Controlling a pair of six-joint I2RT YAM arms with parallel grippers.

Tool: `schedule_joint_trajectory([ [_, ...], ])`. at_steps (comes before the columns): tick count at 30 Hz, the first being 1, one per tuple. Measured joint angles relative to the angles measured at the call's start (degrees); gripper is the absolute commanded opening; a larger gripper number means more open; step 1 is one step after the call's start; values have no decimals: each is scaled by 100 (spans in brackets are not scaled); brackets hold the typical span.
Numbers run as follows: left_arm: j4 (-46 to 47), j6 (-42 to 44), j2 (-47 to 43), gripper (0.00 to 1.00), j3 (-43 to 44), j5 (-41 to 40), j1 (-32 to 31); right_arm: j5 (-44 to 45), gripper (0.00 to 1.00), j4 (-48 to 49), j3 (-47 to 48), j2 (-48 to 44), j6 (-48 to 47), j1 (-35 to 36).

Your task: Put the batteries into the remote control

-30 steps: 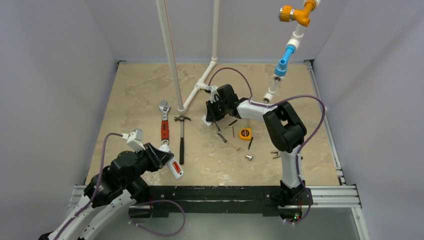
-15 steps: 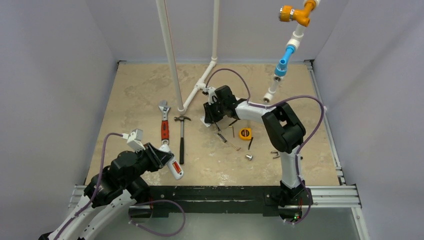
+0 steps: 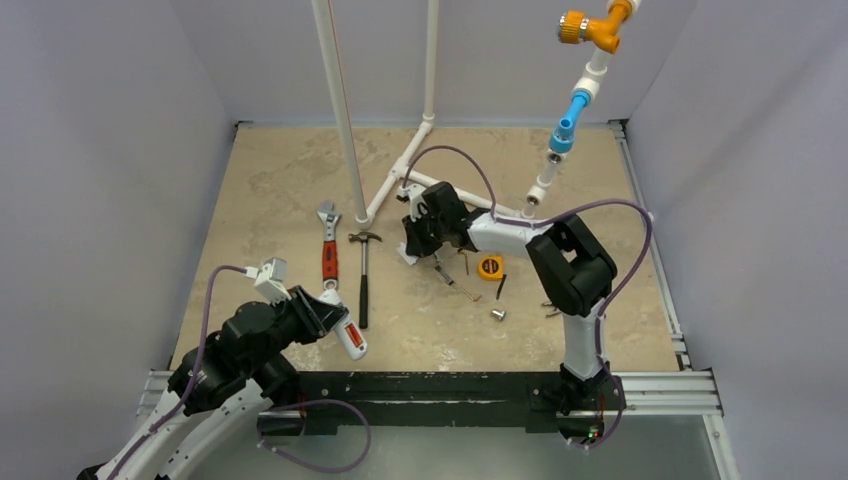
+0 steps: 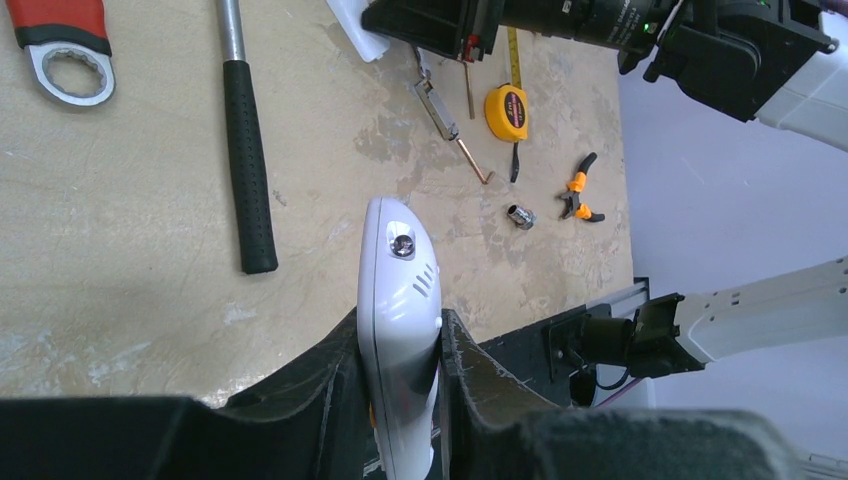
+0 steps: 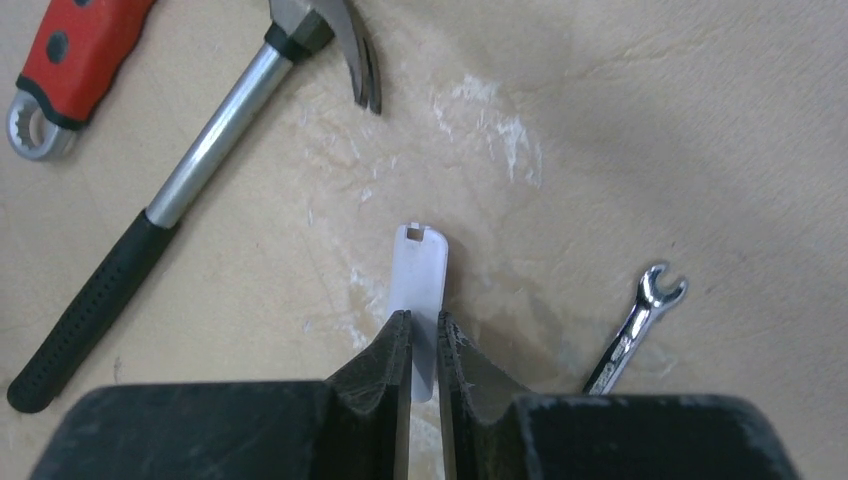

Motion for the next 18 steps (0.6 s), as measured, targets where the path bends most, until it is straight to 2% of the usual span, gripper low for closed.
schedule_joint_trajectory([
  [11,17,-13,-20,0,-98,11,0,22,10,216,-1117,-785,170,186],
  [18,42,-15,-20,0,-109,52,0,-9,11,446,-2061,-1471,496,540],
])
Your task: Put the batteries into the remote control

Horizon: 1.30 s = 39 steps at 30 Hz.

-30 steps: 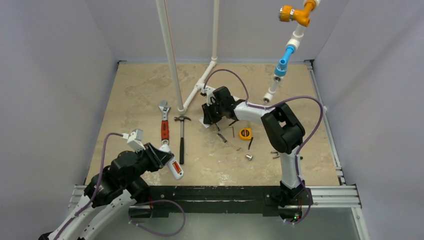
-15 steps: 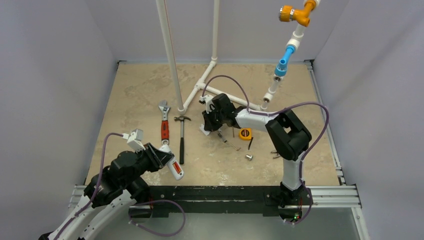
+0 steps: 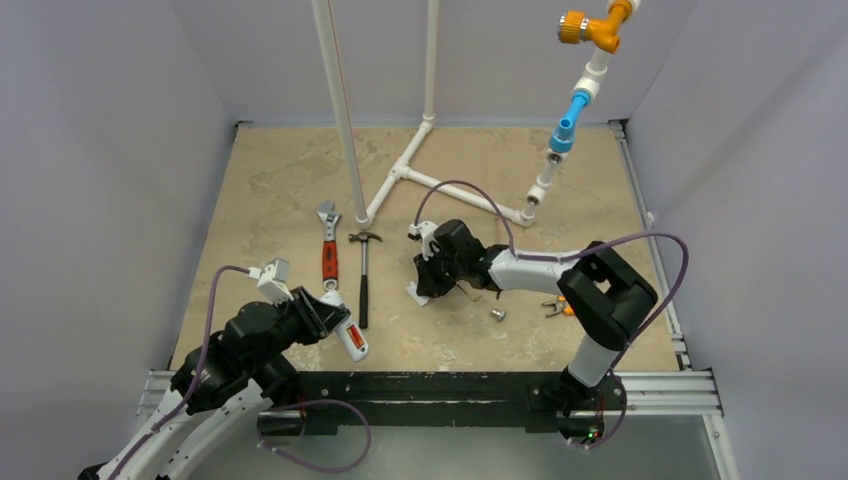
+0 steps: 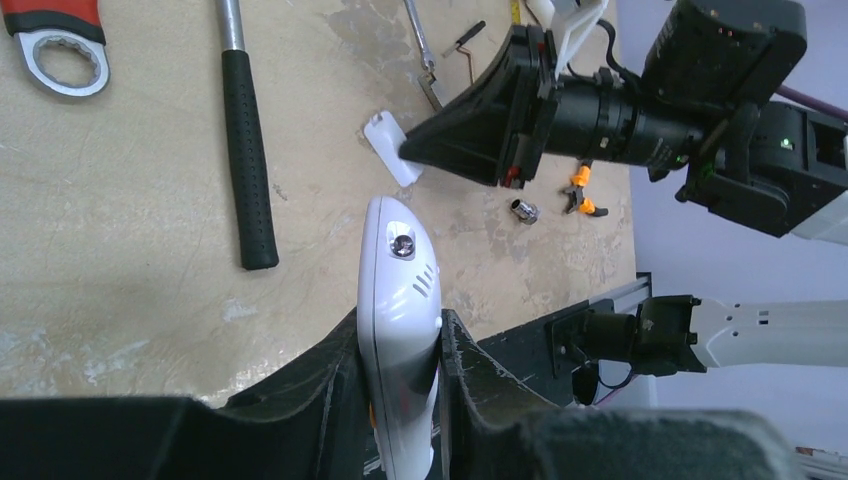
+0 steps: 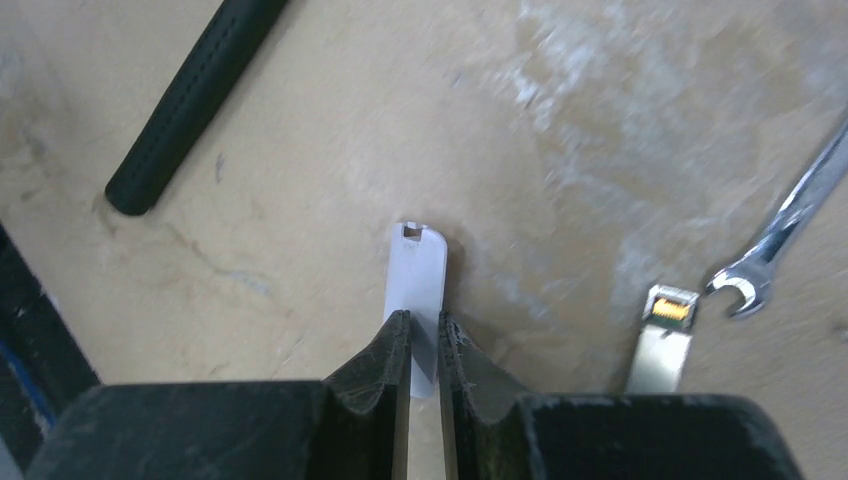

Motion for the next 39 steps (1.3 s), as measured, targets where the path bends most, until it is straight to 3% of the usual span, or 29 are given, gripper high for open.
schedule_joint_trajectory([
  [6,39,-44,0,0,-50,70,0,33,15,28,-927,-787,446,501],
  [8,44,-83,-9,0,-61,92,0,55,24,15,-1211,-1056,632,656],
  [10,42,-96,-59,0,-79,103,0,116,44,0,-1484,-1353,835,815],
  [11,37,-103,-85,0,-79,103,0,160,48,17,-1637,-1537,946,872],
  [17,39,-127,-146,0,-79,142,0,476,52,-94,-1908,-2035,1438,1062],
  [18,39,-127,-146,0,-79,149,0,551,50,-144,-1937,-2103,1519,1062],
  [22,31,-127,-162,0,-79,157,0,817,15,-396,-1978,-2260,1808,1060],
  [25,-4,-127,-205,0,-79,157,0,979,1,-538,-1985,-2262,1961,1062],
  [32,-98,-125,-269,0,-79,157,0,1274,0,-531,-2039,-2229,2109,1305],
  [39,-155,-127,-337,0,-79,151,0,1443,0,68,-1982,-1878,2210,1690],
])
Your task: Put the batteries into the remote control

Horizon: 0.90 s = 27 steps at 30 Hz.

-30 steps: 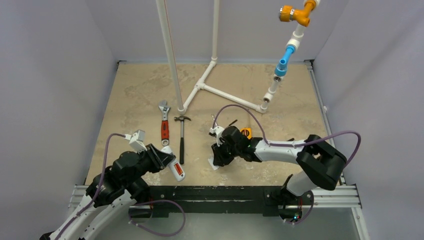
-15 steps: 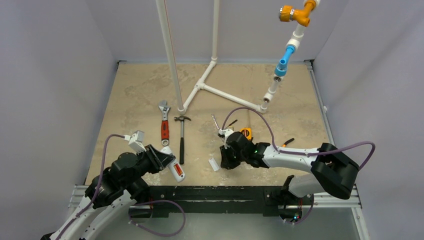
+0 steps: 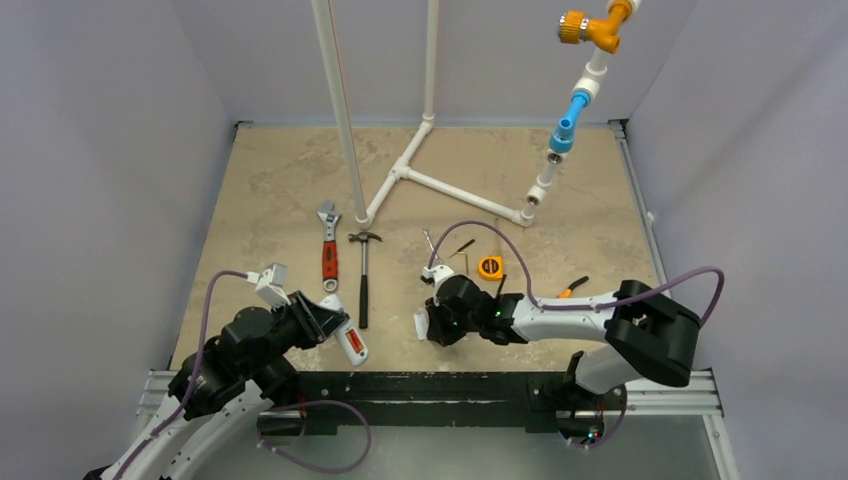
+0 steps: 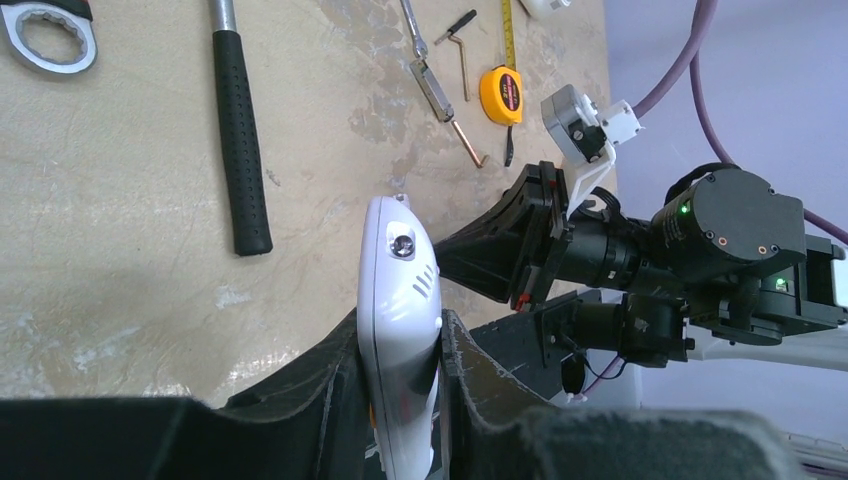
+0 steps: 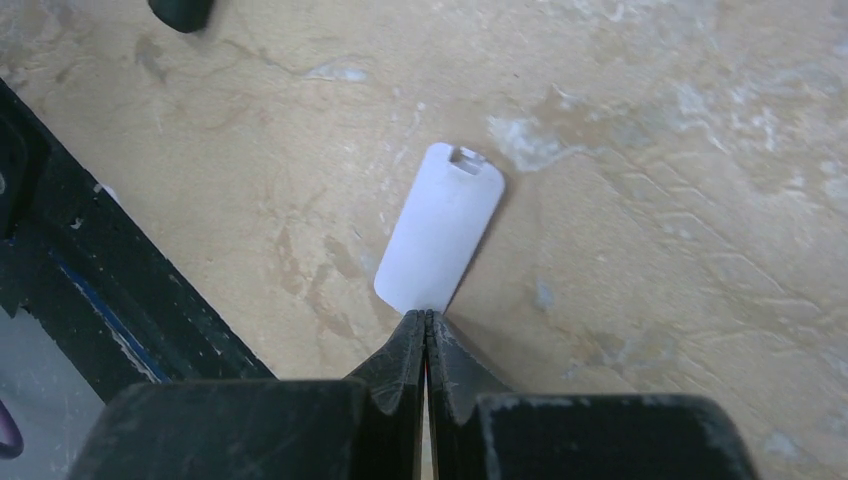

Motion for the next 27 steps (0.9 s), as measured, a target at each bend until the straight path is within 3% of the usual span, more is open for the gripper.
schedule_joint_trajectory([
  [12,-57,7,-98,0,0,-59,0,446,0,258,1314,1416,11,909],
  [21,-345,46,-223,0,31,-129,0,870,0,81,2461,2345,-11,903],
  [27,-446,46,-227,0,116,-223,0,1233,0,-361,2653,2358,105,627],
])
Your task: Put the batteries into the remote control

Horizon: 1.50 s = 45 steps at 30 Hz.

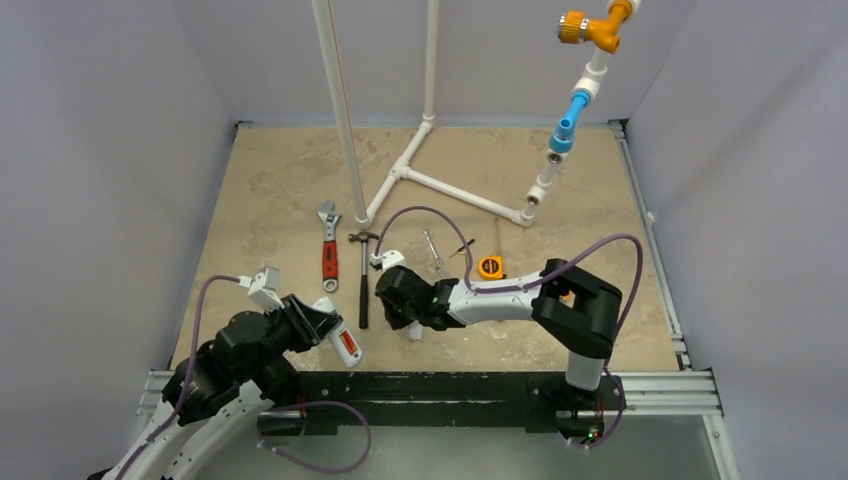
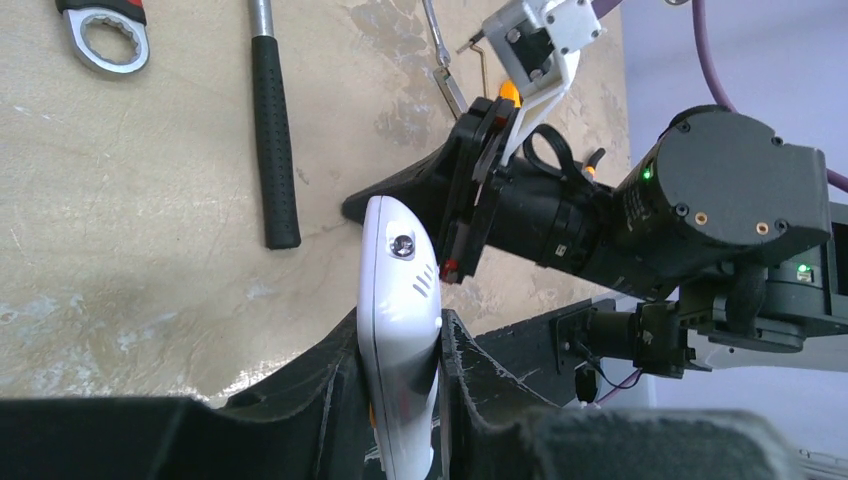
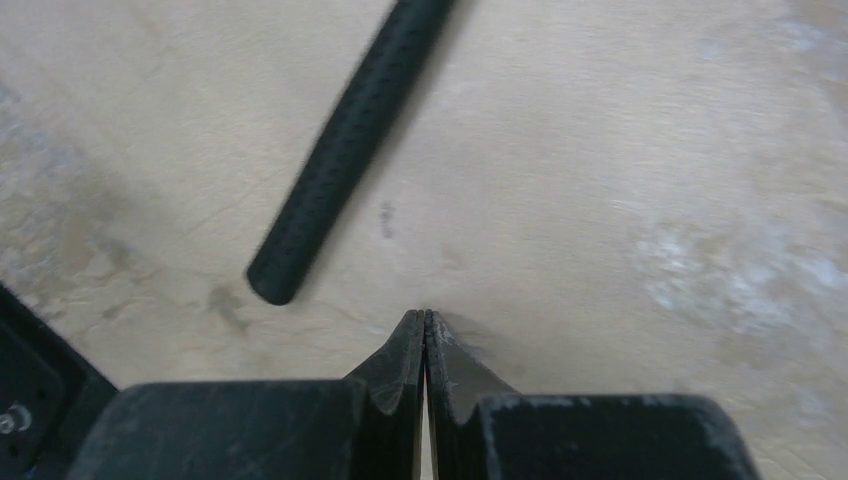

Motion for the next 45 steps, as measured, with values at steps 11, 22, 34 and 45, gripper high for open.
schedule_joint_trajectory([
  [11,-50,-2,-4,0,9,-7,0,525,0,-573,-769,-807,389,-249],
  [22,7,-2,15,0,9,2,0,717,0,-1117,-1491,-1655,807,-234],
  [34,188,-2,133,0,9,66,0,675,0,-994,-1759,-1845,835,245],
  [45,188,-4,133,0,7,66,0,815,11,-837,-1335,-1355,1241,1086],
])
